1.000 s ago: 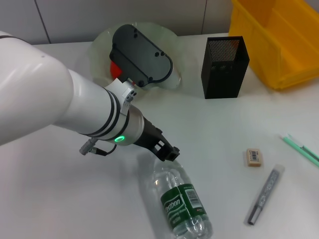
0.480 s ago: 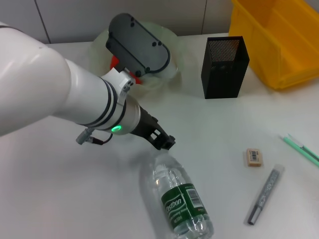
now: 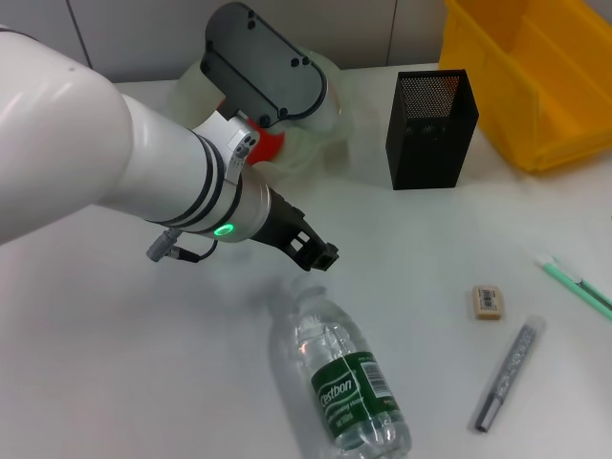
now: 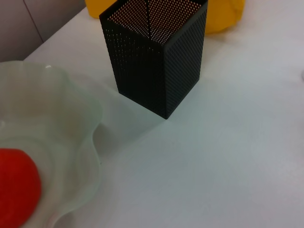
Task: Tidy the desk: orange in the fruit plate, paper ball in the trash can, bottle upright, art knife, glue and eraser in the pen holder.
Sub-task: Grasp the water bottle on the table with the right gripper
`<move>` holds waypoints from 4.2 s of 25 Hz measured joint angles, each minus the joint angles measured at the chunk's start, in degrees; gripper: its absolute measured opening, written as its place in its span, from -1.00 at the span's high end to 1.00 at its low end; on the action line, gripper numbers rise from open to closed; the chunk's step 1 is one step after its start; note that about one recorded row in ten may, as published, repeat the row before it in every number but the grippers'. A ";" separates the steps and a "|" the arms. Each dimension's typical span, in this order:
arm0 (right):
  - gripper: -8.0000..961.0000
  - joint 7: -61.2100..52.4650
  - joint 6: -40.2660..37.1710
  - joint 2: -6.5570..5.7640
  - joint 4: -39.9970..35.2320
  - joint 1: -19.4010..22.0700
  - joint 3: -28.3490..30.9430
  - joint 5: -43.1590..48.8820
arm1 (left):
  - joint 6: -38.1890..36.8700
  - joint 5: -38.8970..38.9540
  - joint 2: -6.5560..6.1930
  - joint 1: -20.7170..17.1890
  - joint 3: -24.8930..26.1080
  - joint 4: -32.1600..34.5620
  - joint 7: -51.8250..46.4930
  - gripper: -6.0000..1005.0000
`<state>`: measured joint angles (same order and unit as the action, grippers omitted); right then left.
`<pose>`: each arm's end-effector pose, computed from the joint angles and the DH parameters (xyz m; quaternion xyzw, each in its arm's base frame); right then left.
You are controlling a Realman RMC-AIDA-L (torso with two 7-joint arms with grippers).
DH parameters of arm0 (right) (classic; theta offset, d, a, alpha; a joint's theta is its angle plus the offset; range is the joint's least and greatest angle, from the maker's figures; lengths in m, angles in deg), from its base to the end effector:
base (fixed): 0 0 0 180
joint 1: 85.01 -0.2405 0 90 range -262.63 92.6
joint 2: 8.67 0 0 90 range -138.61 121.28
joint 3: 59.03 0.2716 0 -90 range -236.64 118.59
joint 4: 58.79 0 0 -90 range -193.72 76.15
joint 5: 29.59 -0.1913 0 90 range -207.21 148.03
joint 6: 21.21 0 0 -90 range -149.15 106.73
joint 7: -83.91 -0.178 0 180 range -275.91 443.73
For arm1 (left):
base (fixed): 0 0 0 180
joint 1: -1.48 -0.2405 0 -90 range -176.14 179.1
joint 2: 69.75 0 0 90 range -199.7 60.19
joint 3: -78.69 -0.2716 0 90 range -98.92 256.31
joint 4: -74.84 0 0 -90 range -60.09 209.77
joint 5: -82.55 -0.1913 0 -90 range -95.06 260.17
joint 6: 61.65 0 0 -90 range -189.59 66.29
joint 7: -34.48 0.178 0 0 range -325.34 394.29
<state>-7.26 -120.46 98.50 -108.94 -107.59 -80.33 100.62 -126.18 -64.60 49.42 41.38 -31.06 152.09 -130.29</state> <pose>0.3531 0.3028 0.1038 -0.9010 0.3356 0.1266 0.2439 -0.1290 0.3534 -0.1248 -0.9493 -0.2016 0.1180 0.2103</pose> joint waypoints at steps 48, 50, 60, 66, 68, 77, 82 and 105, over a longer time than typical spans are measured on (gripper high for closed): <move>-0.29 -4.71 2.04 2.26 -4.75 -0.24 -1.28 2.43 | -1.55 0.38 0.00 0.18 0.50 0.19 -0.12 -0.14; -0.29 -4.71 2.05 2.26 -4.68 -0.26 -1.29 2.48 | -1.65 0.41 0.00 0.18 0.45 0.21 -0.12 -0.14; -0.29 -4.47 3.18 2.26 -4.25 -0.52 -1.52 2.98 | -2.56 0.88 0.00 0.33 0.53 0.74 -0.13 -0.14; -0.29 -3.85 5.34 2.52 -4.22 -0.25 -2.19 3.05 | -3.95 3.74 0.00 1.06 2.93 1.13 -0.23 -0.13; -0.29 -3.20 6.75 2.74 -4.13 -0.16 -2.81 3.27 | -4.98 5.35 0.00 1.40 4.66 1.14 -0.27 -0.12; -0.29 1.68 14.53 3.05 0.45 -1.18 -3.40 4.86 | -5.85 10.68 -0.01 5.16 18.56 -9.64 -0.38 -0.11; -0.29 3.15 15.95 2.49 2.45 -2.72 -3.39 5.26 | -4.71 11.90 -0.11 8.60 24.98 -17.88 0.08 -0.10; -0.29 2.79 17.68 0.10 3.88 -6.52 -3.40 6.52 | -3.43 -16.27 0.06 28.74 50.02 -36.07 -0.28 -0.02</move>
<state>-4.47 -102.78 98.59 -105.06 -114.11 -83.73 107.14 -129.62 -80.86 49.48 70.13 18.96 116.02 -130.56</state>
